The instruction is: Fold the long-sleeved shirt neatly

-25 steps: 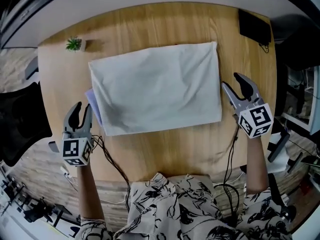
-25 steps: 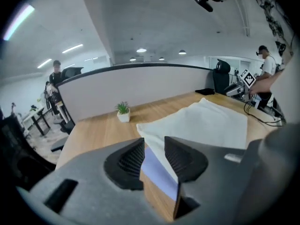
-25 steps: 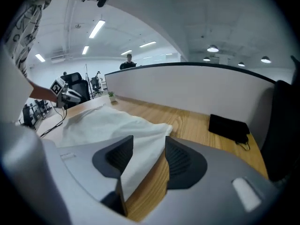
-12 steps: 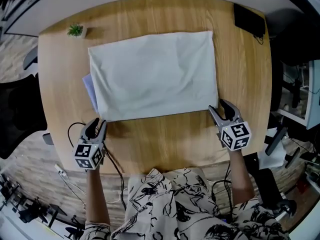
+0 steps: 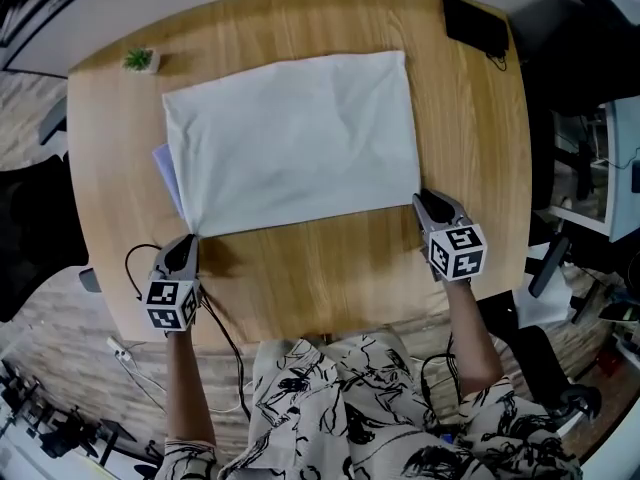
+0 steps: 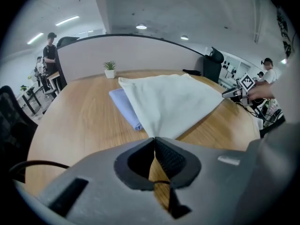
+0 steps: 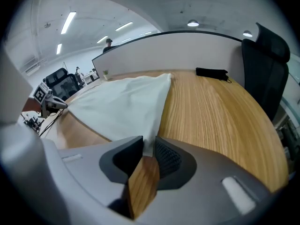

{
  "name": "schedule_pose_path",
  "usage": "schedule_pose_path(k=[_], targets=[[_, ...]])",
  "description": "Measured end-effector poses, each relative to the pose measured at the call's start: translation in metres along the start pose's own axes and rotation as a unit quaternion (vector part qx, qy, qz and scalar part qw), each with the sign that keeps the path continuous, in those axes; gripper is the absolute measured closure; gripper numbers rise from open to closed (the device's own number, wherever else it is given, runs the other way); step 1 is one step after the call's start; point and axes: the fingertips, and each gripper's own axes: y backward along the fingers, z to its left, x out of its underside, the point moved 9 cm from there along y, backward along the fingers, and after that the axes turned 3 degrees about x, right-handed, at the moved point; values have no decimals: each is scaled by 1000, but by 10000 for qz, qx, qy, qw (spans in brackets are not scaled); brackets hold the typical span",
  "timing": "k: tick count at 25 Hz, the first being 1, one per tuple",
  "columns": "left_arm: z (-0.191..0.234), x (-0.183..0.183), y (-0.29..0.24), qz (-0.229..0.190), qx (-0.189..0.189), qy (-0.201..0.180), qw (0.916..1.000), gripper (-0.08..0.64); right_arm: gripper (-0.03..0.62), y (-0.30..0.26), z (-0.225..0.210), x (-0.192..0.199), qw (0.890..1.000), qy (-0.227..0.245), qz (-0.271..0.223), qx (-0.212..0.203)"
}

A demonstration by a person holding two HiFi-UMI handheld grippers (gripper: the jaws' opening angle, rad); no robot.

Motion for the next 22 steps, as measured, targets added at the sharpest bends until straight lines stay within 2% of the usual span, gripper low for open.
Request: schedule_pose_path(k=[3,5,6,8,10,11,12,14,15,18,22], targets=[[-1,5,-6,22,-63,-74,10000,545,494,1,2,0,9999,87,-3,123],[0,3,-8,-56,-91,-100,9999,536,465,6,3,-4,9997,103,-107,201],[1,1,-7,-158,-67,-82,9998,505,454,12,4,-7,9994,87,-250,238],[2,-1,4,-464,0,15,9989,426,437,32,8,-17,9972,4,-708,255],[1,-2,30,-839,-47,51,9964,402,443,62,19,-27,9913,-73,-1290,247],[-1,-4,46,-1059,-115,5,9943,402,470,80,25,-32,9869,-88,-1588,285],[-3,-8,63,-1309,-196,-72,9912,418,500,99,31,-36,9816,-94,-1875,356],[-9,-20,96,-1854,-349,-253,9817,513,586,134,43,-45,9694,-118,-2390,543],[-12,-27,110,-2110,-393,-335,9761,551,584,150,49,-49,9631,-137,-2612,629],[-24,-45,151,-2783,-420,-447,9585,555,586,195,67,-56,9469,-149,-3103,825],[-44,-59,209,-3589,-532,-385,9311,555,586,259,88,-58,9236,-26,-3733,874]])
